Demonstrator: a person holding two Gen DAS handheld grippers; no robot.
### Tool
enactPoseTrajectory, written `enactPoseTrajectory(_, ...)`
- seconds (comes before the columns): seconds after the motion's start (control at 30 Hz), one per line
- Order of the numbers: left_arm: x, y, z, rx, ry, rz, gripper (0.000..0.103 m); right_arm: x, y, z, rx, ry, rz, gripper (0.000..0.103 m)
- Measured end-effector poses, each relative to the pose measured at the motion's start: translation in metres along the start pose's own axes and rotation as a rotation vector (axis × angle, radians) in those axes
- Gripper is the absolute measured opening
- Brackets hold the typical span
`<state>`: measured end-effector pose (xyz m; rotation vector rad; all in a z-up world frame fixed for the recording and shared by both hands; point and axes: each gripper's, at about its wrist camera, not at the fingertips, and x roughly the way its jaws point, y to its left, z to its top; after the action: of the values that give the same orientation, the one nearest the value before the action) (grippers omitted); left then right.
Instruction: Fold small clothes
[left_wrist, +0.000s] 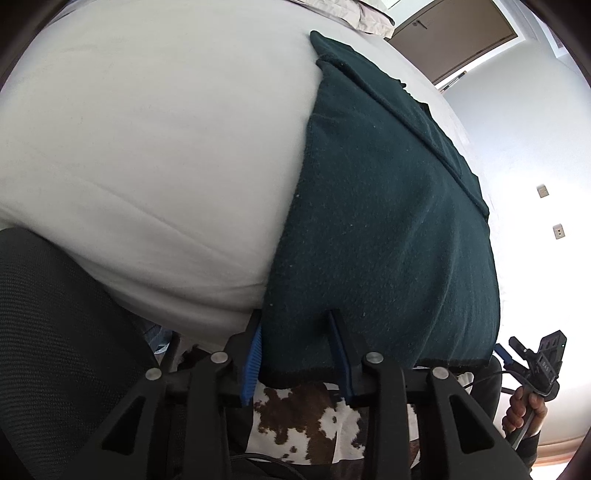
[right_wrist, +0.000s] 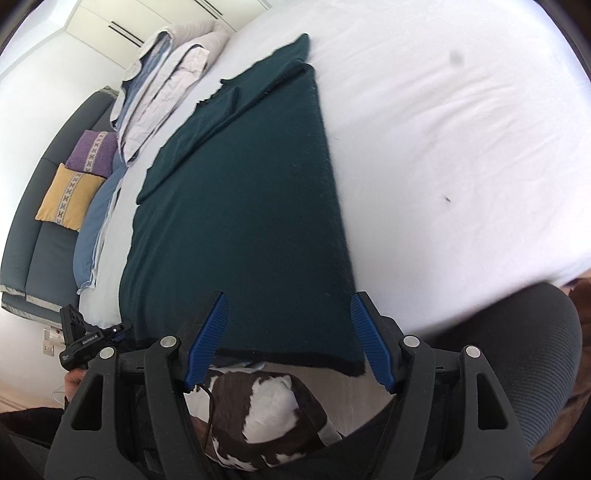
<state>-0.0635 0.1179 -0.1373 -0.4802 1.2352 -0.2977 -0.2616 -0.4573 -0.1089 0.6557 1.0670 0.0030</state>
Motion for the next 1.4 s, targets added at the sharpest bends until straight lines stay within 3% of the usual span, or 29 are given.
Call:
enactPoseTrajectory(0.1, 0.000, -0.001, 0.001, -0.002, -0.003, 0.003, 0.036, 0.006, -0.012, -0.003, 0.035, 0.045, -0.027, 0.065)
enactPoseTrajectory(0.33, -0.004, -0.007, -0.002, 0.034, -0.010, 0.018, 0.010, 0.018, -0.020, -0.008, 0.055, 0.112, -0.041, 0.057)
enactPoseTrajectory(0.53, -0.006, -0.008, -0.003, 0.043, -0.019, 0.019, 0.008, 0.023, -0.032, -0.011, 0.087, 0.124, -0.037, 0.029)
enactPoseTrajectory(0.6, -0.009, -0.007, -0.004, 0.043, -0.024, 0.013, 0.008, 0.024, -0.034, -0.015, 0.083, 0.130, -0.038, 0.012)
enactPoseTrajectory(0.67, -0.010, -0.010, -0.004, 0.046, -0.031, 0.011, 0.008, 0.022, -0.032, -0.019, 0.075, 0.116, -0.036, 0.008)
enactPoseTrajectory(0.83, -0.019, -0.011, -0.004, 0.039, -0.055, 0.000, 0.007, 0.009, -0.030, -0.022, 0.062, 0.066, -0.032, 0.006)
enactPoseTrajectory(1.13, -0.047, -0.020, -0.008, 0.058, -0.108, -0.034, 0.007, -0.034, -0.019, -0.021, 0.073, -0.044, 0.056, 0.005)
enactPoseTrajectory(1.4, -0.056, -0.021, -0.008, 0.026, -0.125, -0.084, 0.007, -0.045, -0.009, -0.013, 0.079, -0.067, 0.108, 0.005)
